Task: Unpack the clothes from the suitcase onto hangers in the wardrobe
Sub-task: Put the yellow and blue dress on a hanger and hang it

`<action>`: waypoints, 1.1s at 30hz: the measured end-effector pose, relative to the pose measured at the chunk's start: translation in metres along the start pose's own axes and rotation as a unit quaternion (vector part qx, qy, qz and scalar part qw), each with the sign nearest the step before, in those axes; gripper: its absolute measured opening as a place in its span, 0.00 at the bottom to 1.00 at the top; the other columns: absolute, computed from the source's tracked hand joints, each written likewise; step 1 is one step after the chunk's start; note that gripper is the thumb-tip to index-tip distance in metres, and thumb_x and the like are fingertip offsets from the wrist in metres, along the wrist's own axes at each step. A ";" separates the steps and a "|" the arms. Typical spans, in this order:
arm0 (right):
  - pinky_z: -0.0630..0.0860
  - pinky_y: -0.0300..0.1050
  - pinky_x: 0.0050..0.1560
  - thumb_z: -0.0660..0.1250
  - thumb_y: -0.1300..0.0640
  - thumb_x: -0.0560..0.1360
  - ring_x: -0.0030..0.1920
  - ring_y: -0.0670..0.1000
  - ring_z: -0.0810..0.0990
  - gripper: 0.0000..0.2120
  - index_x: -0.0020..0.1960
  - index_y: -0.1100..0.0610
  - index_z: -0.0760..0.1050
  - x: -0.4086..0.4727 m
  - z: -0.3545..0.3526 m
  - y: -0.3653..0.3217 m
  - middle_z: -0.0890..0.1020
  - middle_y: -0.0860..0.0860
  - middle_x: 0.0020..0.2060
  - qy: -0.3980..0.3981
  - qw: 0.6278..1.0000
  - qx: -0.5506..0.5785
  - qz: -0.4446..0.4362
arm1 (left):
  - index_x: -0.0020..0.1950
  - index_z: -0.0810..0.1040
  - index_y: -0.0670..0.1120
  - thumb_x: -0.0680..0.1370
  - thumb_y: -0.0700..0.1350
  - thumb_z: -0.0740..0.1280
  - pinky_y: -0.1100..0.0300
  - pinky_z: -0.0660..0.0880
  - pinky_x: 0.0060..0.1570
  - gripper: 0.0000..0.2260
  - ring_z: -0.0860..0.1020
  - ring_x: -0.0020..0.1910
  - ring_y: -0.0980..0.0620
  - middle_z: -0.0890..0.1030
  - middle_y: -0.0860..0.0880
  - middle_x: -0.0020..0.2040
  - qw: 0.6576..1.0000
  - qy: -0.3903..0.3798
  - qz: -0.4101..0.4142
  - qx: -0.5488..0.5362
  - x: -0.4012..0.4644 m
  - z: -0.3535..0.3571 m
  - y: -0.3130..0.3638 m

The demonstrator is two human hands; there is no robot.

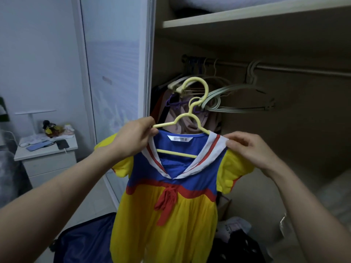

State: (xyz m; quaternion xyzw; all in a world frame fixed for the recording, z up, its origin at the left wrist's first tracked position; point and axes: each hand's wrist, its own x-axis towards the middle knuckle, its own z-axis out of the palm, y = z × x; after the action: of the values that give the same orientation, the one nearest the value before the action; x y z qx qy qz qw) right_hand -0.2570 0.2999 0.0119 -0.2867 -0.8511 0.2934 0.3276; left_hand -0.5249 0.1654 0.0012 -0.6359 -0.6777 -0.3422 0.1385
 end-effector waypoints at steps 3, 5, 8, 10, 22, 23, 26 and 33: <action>0.69 0.32 0.34 0.70 0.62 0.72 0.32 0.40 0.73 0.05 0.38 0.56 0.77 -0.003 0.003 0.005 0.78 0.50 0.33 0.024 0.999 -0.011 0.030 | 0.43 0.70 0.43 0.79 0.42 0.61 0.57 0.60 0.36 0.06 0.68 0.36 0.46 0.68 0.52 0.32 0.999 0.003 -0.012 -0.032 0.007 -0.002 -0.006; 0.66 0.33 0.29 0.69 0.63 0.72 0.28 0.40 0.71 0.09 0.34 0.57 0.74 -0.006 0.005 0.008 0.74 0.52 0.29 0.083 0.995 0.034 0.049 | 0.43 0.70 0.44 0.80 0.43 0.59 0.57 0.61 0.36 0.07 0.69 0.36 0.47 0.69 0.53 0.33 0.999 -0.001 -0.021 -0.043 0.010 0.000 -0.006; 0.67 0.37 0.30 0.66 0.61 0.75 0.28 0.40 0.70 0.11 0.34 0.61 0.73 -0.014 0.007 0.006 0.73 0.53 0.28 0.135 0.984 0.106 0.055 | 0.46 0.72 0.41 0.77 0.46 0.53 0.56 0.62 0.38 0.11 0.73 0.40 0.41 0.71 0.49 0.37 1.000 0.014 0.006 -0.003 0.016 0.009 -0.001; 0.68 0.44 0.35 0.65 0.53 0.73 0.31 0.46 0.71 0.15 0.35 0.63 0.75 -0.021 0.005 0.012 0.75 0.58 0.28 0.141 0.988 0.053 0.035 | 0.48 0.73 0.40 0.73 0.48 0.50 0.52 0.67 0.40 0.17 0.74 0.42 0.39 0.74 0.44 0.40 0.998 0.026 0.037 0.033 0.021 0.013 0.002; 0.74 0.32 0.53 0.68 0.62 0.73 0.52 0.37 0.79 0.21 0.63 0.46 0.70 -0.058 -0.036 0.009 0.80 0.44 0.53 -0.043 0.993 0.061 0.097 | 0.48 0.74 0.40 0.67 0.40 0.52 0.53 0.65 0.44 0.16 0.76 0.47 0.40 0.72 0.47 0.42 0.997 -0.014 0.070 0.001 0.050 0.038 0.040; 0.74 0.34 0.52 0.69 0.62 0.73 0.50 0.38 0.79 0.17 0.59 0.49 0.74 -0.061 -0.033 0.007 0.82 0.46 0.52 -0.045 0.994 0.047 0.084 | 0.49 0.74 0.40 0.67 0.39 0.52 0.51 0.67 0.47 0.16 0.76 0.48 0.40 0.72 0.48 0.42 0.996 -0.021 0.080 -0.017 0.055 0.041 0.048; 0.74 0.41 0.42 0.68 0.64 0.73 0.40 0.46 0.79 0.03 0.44 0.62 0.80 -0.069 -0.027 0.003 0.84 0.56 0.41 0.049 0.996 0.026 0.075 | 0.61 0.73 0.43 0.73 0.38 0.55 0.45 0.61 0.63 0.18 0.71 0.58 0.41 0.74 0.44 0.53 0.999 -0.024 0.035 -0.022 0.066 0.057 0.067; 0.70 0.48 0.43 0.66 0.56 0.74 0.40 0.57 0.78 0.08 0.43 0.61 0.78 -0.081 -0.048 -0.002 0.81 0.58 0.35 0.259 0.951 -0.143 0.090 | 0.68 0.69 0.44 0.77 0.48 0.60 0.56 0.61 0.65 0.19 0.65 0.66 0.47 0.70 0.45 0.65 0.983 -0.034 0.035 -0.175 0.052 0.097 0.163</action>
State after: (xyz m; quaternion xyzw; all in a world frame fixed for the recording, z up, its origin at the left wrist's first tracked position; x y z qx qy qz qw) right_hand -0.1729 0.2587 0.0109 -0.4721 -0.7407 0.1126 0.4646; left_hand -0.3531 0.2601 0.0099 -0.6851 -0.5889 -0.4286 0.0141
